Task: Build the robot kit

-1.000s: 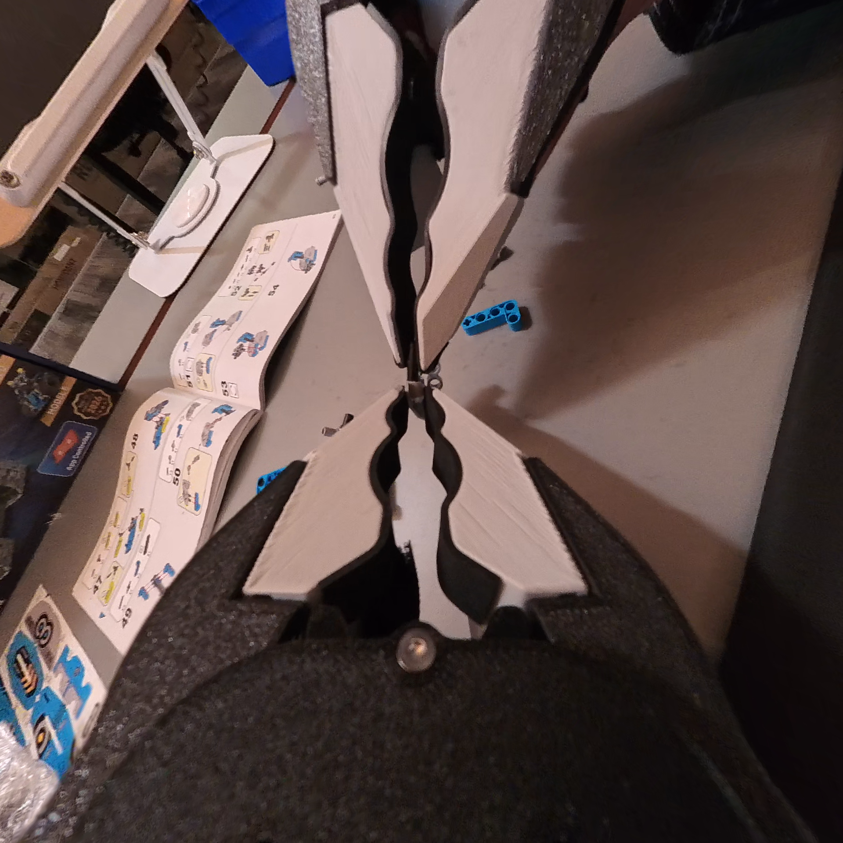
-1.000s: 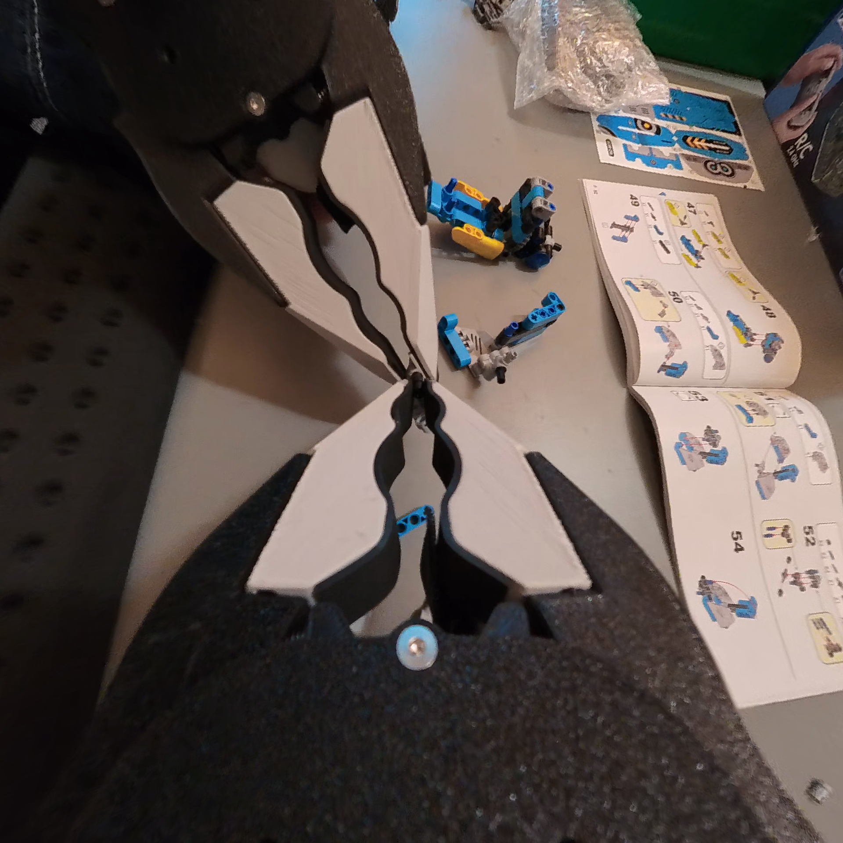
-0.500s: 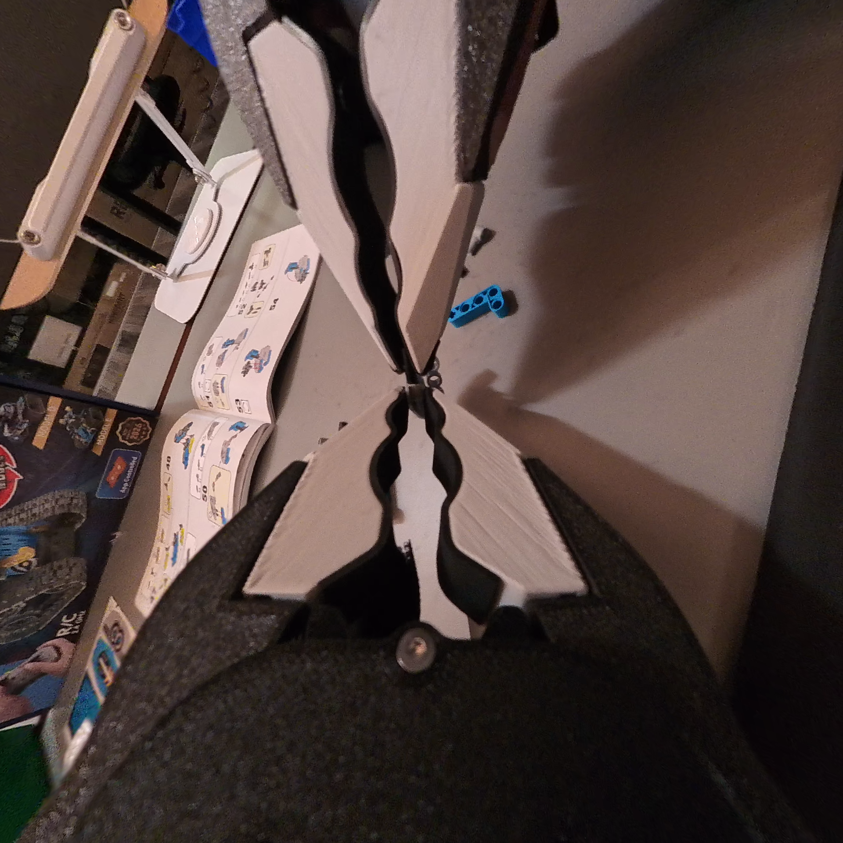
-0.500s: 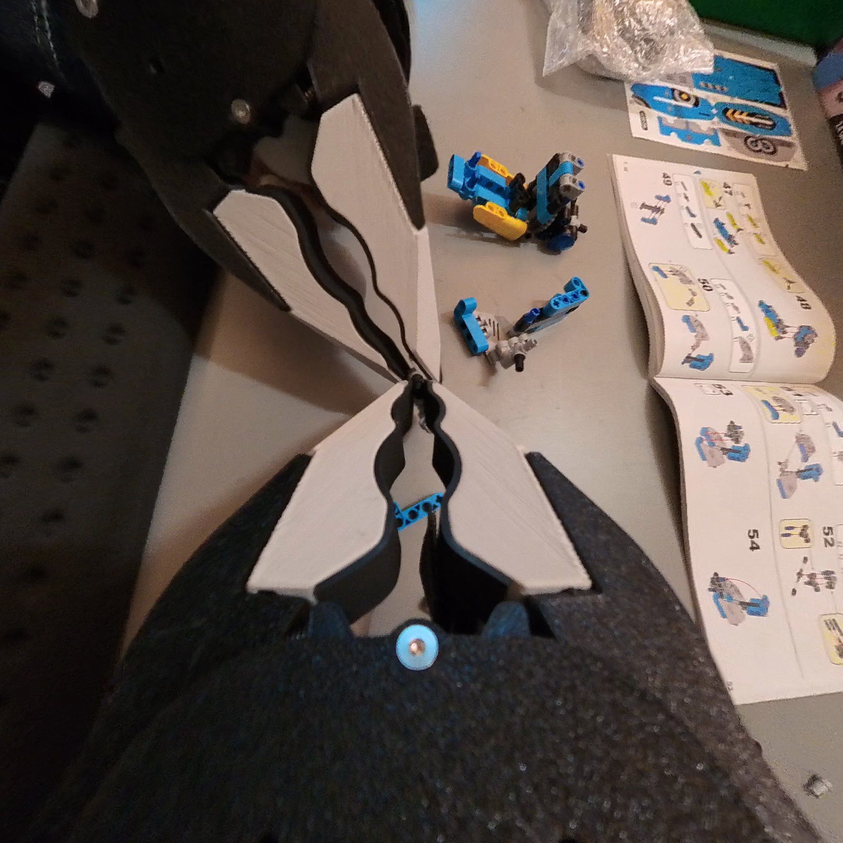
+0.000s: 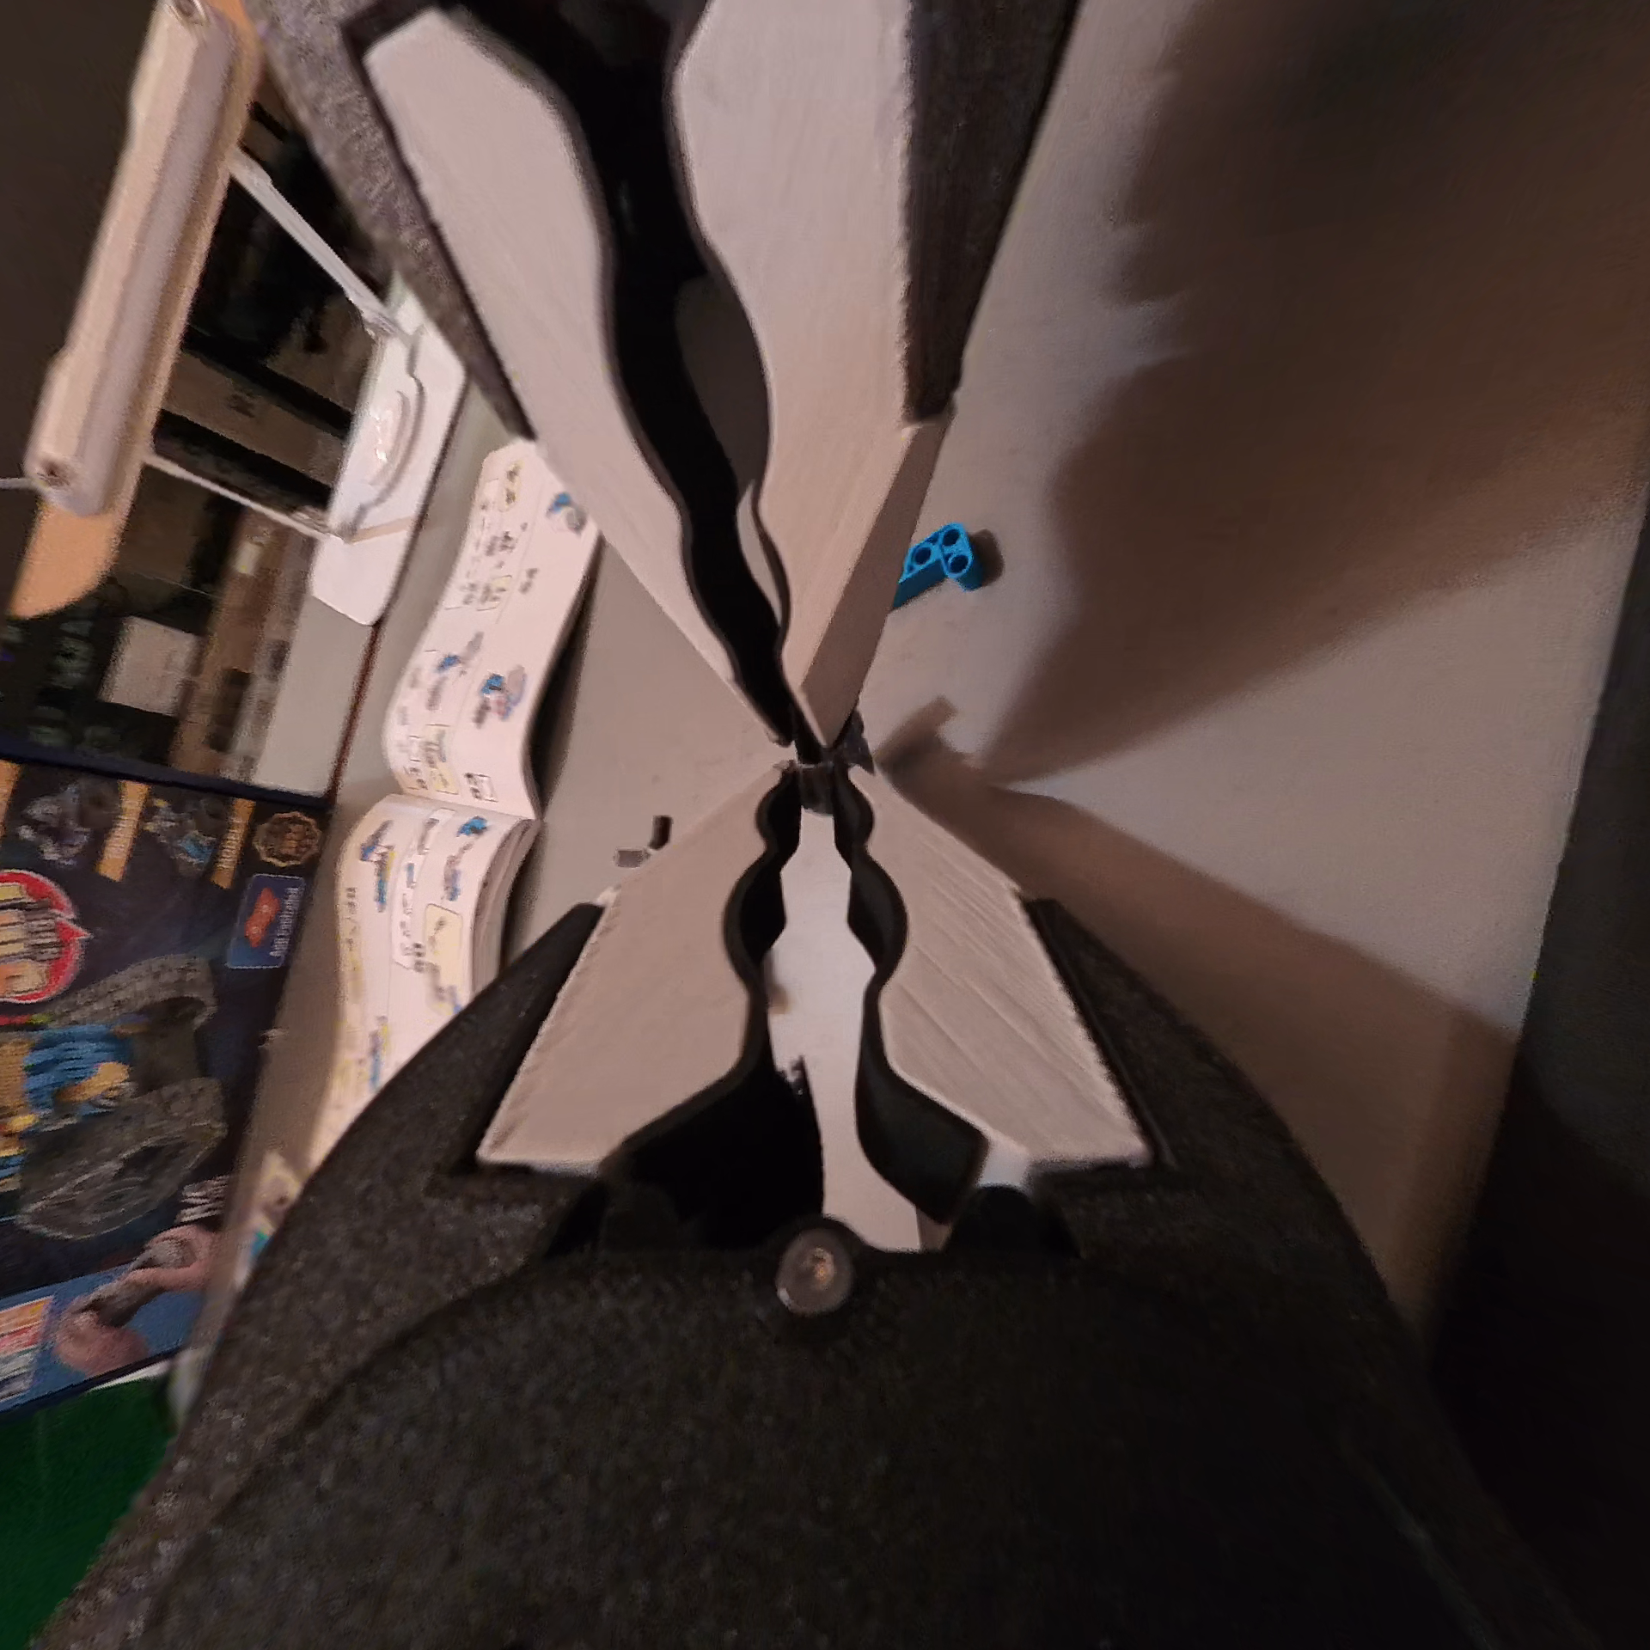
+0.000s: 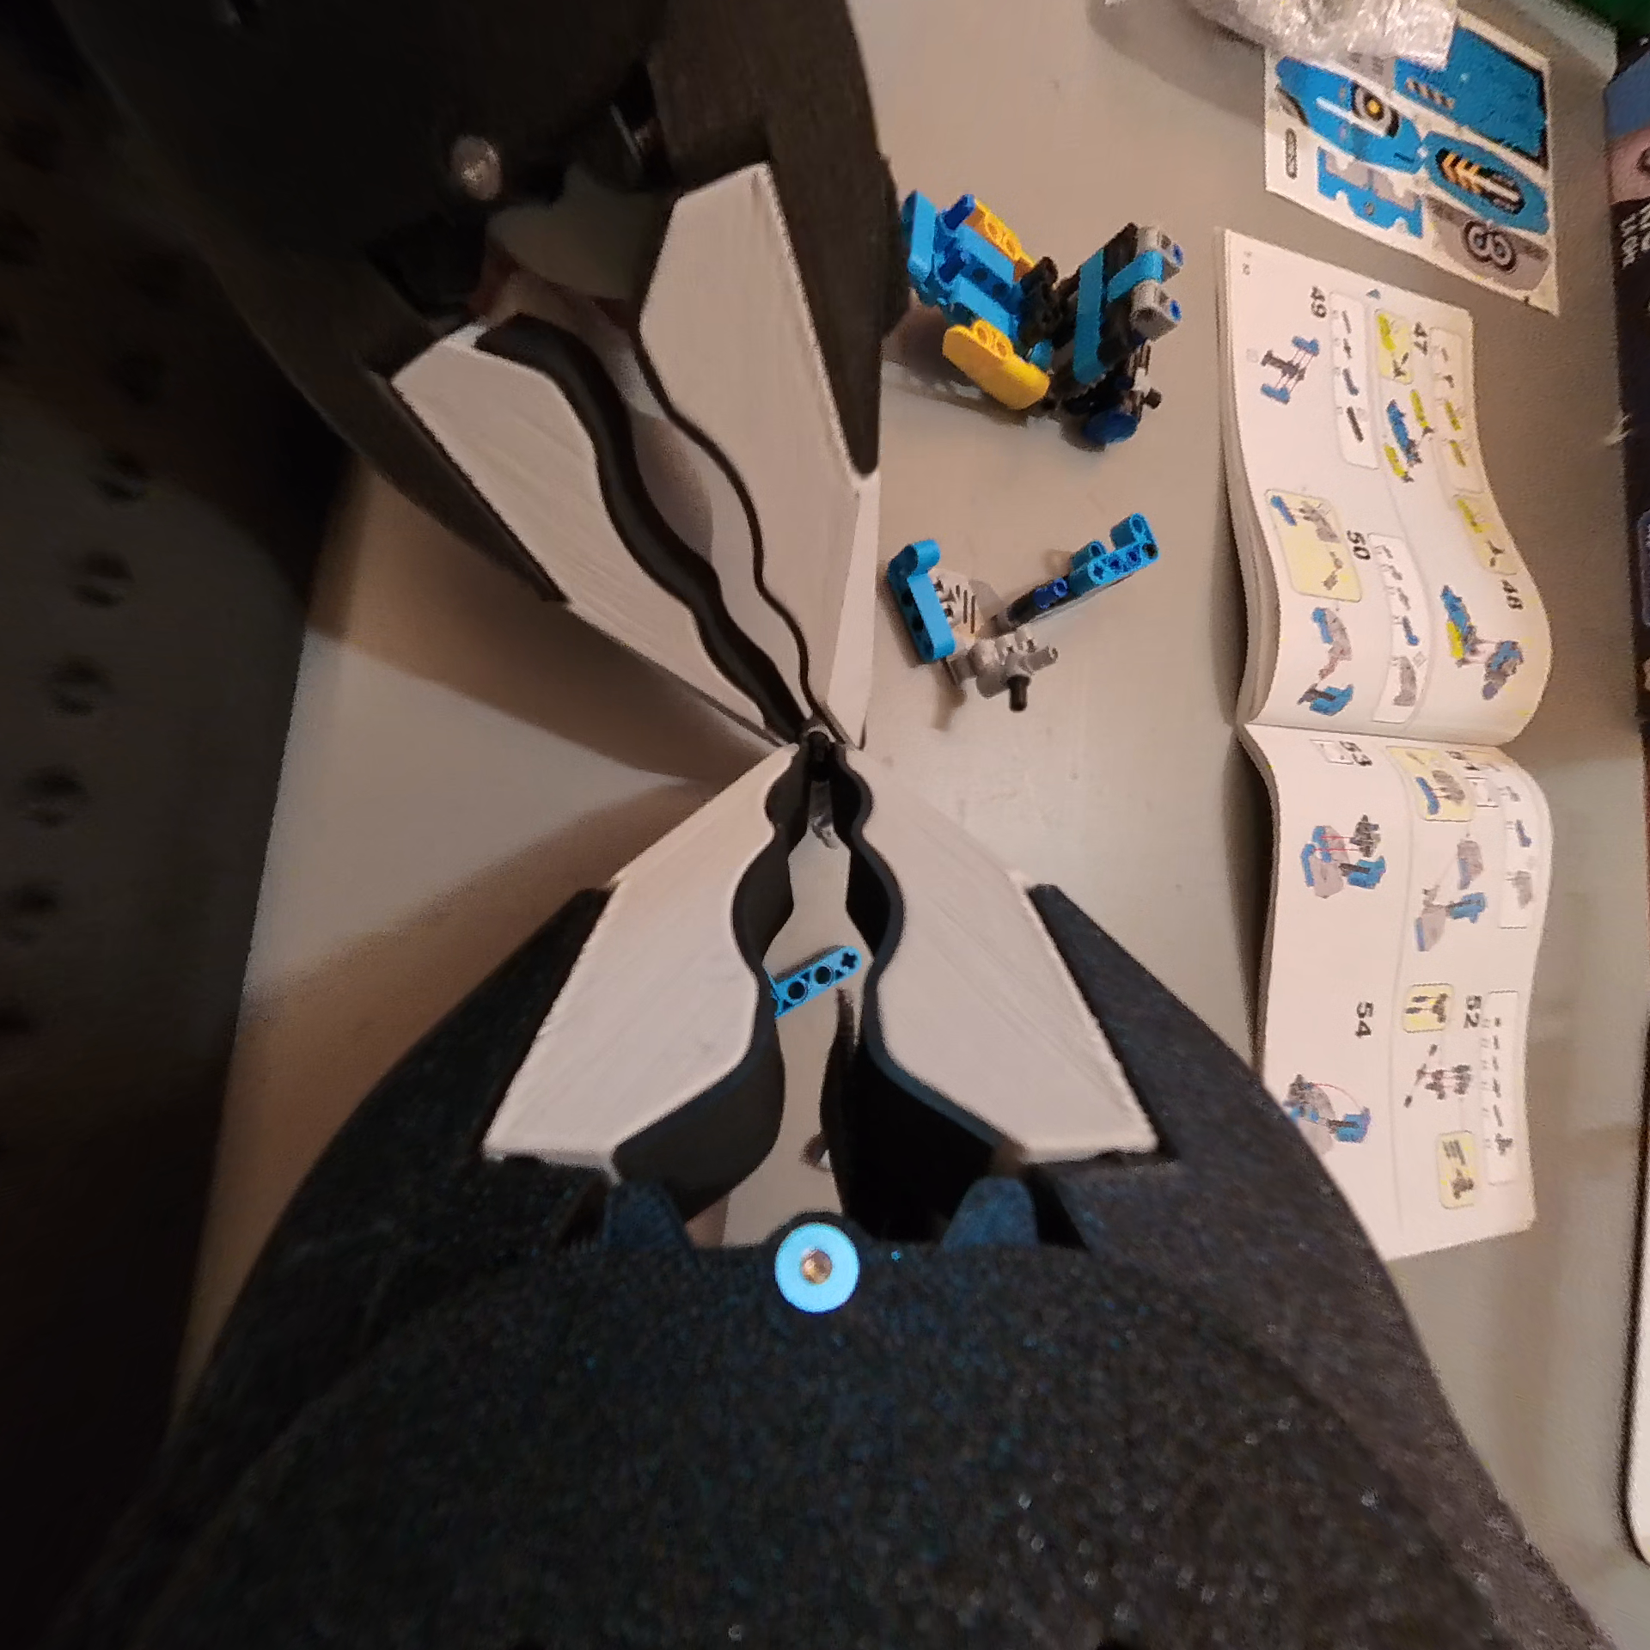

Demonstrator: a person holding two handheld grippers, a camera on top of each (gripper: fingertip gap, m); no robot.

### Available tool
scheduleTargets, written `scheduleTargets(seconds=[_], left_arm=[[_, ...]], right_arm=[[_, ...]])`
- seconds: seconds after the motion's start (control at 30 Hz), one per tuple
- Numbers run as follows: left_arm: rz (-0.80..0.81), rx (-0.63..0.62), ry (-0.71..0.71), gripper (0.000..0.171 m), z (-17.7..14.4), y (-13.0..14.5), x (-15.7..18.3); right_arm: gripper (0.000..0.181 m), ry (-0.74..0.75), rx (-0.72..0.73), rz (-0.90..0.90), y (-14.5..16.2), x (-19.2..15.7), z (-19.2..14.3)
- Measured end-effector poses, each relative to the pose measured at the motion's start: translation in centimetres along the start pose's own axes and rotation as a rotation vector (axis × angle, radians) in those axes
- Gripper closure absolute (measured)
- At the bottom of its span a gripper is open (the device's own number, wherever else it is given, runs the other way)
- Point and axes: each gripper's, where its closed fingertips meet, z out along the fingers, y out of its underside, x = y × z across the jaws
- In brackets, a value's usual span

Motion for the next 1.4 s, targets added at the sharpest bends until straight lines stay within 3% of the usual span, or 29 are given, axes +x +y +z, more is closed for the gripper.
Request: scheduleTargets(seconds=[0.23, 0.43, 0.63, 0.77, 1.17, 1.4], left_arm=[[-0.015, 0.004, 0.009, 0.167, 0.1, 0.0, 0.2], [-0.215, 0.165, 0.046, 0.167, -1.3, -2.0, -1.6], [-0.316, 0.233, 0.108, 0.166, -2.0, -2.8, -1.9], [-0.282, 0.201, 0.089, 0.165, -1.6, -2.4, -1.7], [-0.285, 0.227, 0.093, 0.165, -2.0, -2.7, -1.8], [-0.126, 0.213, 0.07, 0.167, -2.0, -2.8, -0.7]], right_arm=[[0.179, 0.006, 0.008, -0.001, -0.3, -0.3, 0.1], [0.178, -0.045, 0.225, 0.151, -1.8, 0.9, -2.3], [0.177, -0.131, 0.33, 0.238, -2.2, 0.9, -3.2], [0.177, -0.089, 0.27, 0.199, -1.8, 0.9, -2.7], [0.177, -0.118, 0.289, 0.237, -1.4, 1.0, -3.1], [0.177, -0.197, 0.282, 0.24, -1.1, 0.1, -3.3]])
